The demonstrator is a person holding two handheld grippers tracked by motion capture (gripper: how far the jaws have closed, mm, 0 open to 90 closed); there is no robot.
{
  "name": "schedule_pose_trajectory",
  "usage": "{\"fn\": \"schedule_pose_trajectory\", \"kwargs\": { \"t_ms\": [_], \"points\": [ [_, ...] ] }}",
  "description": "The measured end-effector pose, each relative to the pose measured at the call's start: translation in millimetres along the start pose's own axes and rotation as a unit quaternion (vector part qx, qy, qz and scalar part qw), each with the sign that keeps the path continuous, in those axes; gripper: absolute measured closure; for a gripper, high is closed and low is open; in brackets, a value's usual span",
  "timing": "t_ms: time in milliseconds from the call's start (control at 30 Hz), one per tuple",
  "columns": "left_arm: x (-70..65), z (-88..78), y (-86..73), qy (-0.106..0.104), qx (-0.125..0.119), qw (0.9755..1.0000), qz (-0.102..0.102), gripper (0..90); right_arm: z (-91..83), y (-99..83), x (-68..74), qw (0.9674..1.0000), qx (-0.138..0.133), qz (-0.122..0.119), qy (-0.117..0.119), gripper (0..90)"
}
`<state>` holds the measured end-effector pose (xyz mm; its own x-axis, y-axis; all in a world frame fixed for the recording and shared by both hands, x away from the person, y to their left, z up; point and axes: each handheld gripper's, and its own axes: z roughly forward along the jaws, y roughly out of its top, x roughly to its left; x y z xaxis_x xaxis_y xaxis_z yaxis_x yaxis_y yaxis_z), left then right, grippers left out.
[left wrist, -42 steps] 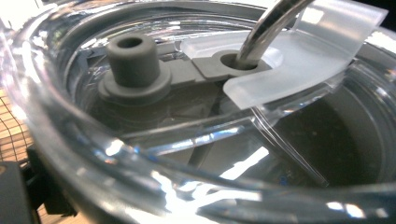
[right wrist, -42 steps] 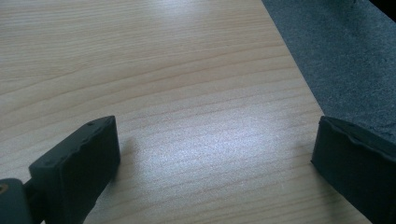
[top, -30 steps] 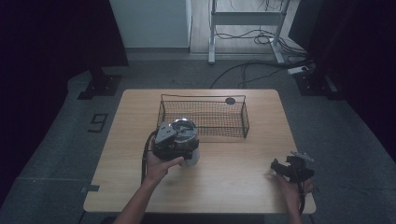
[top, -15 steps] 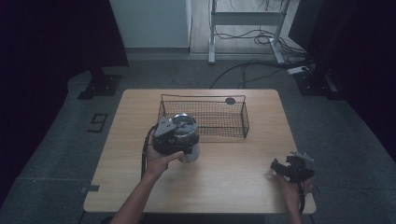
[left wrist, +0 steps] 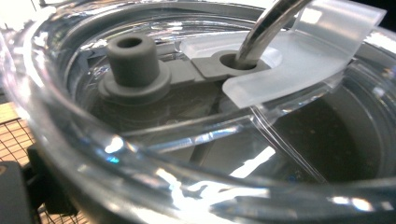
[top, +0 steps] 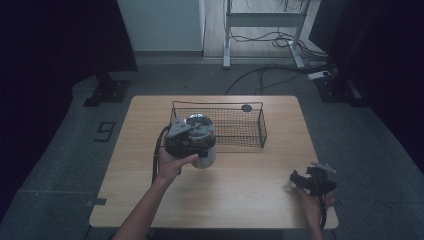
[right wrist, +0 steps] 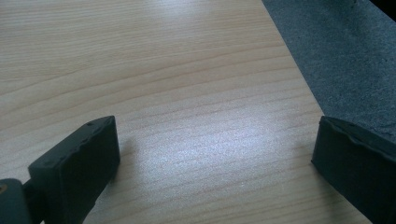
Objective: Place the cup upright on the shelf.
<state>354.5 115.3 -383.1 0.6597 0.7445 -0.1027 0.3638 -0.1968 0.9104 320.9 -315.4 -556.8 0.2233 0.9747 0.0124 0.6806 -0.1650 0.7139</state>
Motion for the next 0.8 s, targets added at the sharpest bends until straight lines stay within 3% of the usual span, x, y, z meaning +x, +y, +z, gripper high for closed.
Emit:
{"fn": "schedule_pose_trajectory", "kwargs": {
  "t_ms": [800],
  "points": [
    [2.7,3.5,26.4,0.011,-0.006,0.9999,0.008,3.5,0.2,0.0,-0.2,1.0,-0.001,-0.001,0.0,0.6]
  ]
}}
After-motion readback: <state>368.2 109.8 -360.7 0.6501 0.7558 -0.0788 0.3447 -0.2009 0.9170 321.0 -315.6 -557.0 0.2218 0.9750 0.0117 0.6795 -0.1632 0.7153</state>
